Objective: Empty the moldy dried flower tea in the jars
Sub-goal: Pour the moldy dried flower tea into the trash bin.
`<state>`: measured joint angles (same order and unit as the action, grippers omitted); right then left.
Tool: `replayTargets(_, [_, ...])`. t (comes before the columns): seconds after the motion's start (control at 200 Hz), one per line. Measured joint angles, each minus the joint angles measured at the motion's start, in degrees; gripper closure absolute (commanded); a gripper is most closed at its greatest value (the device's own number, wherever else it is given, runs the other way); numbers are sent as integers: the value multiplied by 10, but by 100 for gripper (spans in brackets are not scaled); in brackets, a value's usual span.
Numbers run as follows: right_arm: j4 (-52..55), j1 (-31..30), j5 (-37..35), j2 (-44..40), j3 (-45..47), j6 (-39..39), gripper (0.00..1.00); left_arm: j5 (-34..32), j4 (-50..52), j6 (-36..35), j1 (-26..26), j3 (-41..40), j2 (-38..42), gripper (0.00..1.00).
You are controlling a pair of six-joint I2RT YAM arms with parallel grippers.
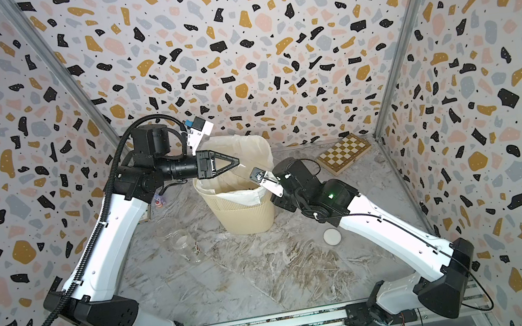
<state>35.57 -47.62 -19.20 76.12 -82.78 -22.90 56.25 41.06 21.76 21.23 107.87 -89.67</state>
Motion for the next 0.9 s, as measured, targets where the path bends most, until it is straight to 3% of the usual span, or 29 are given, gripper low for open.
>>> replayTargets(0.431, [1,-2,-20,0,0,-14,55,0,4,8,0,8,-11,88])
replayTargets(0.896, [0,-3,-24,0,0,-23,42,0,-2,25,0,9,-11,99])
